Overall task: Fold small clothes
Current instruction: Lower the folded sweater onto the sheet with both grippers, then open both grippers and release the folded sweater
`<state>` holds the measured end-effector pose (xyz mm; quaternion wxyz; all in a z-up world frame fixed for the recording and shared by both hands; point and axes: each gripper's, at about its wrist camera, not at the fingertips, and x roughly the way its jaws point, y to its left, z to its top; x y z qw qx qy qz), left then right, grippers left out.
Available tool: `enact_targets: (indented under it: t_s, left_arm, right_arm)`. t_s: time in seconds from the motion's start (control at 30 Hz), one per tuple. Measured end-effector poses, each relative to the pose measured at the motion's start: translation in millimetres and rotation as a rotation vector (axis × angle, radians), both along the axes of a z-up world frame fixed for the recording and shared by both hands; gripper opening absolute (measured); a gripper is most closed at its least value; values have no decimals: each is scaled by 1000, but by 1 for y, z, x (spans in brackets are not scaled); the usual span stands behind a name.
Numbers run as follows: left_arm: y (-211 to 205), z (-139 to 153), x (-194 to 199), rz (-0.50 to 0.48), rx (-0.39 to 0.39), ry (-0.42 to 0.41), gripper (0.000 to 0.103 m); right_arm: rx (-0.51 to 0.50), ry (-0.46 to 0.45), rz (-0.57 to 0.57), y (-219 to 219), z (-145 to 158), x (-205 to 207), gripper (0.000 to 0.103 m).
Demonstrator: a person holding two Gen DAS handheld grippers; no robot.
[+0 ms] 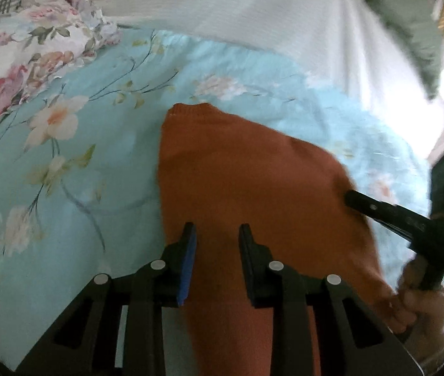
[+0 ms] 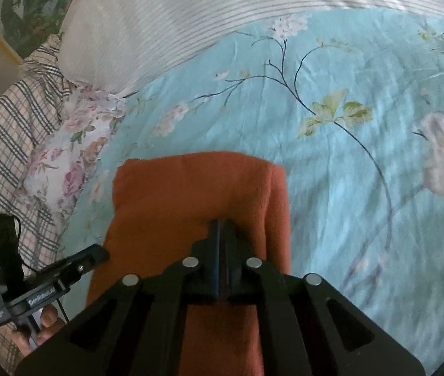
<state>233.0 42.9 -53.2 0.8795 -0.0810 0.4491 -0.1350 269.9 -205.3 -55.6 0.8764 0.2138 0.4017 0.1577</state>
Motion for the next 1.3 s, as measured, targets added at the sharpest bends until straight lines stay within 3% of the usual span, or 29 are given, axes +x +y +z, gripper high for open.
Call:
enact_targets:
  t_s: [0.13,0.23,0.33,0.4,0.53,0.67,0.8,0.87,1.3]
  left_arm:
    - [1,14,-56,-64,-71,-62,27]
    - [-5,2,-88,-90,-58,-57,27]
    - [-10,-21,-95,-70,12,-20,27]
    - [-8,-24,-100,-68,15,-29,27]
    - [-8,-10,-116,-67,6,-48,25]
    - [-8,-4,-141,-101,-22,-73,25]
    - [-12,-25,-155,-97,-1,-45,25]
    - [-12,-38,-152,-71,30,-8,26]
    - [-2,-38,-170,-13,49,-24,33]
  right_arm:
    - [13,-48,72,12,18,-49,3]
    - [-4,-21,106,21,8,-77,4]
    - [-98,24,43,16,-17,-90,3]
    - [-55,26,4,3,-28,-95,3]
    - [-38,6,-22,-4,-18,-111,3]
    - [-48,-45,21,2,-6,-139,4]
    - [-136,9,13,3,-28,-150,4]
    - [-107,25,-2,-1,-41,-152,4]
    - [-163,15,-48,0,-33,-176,4]
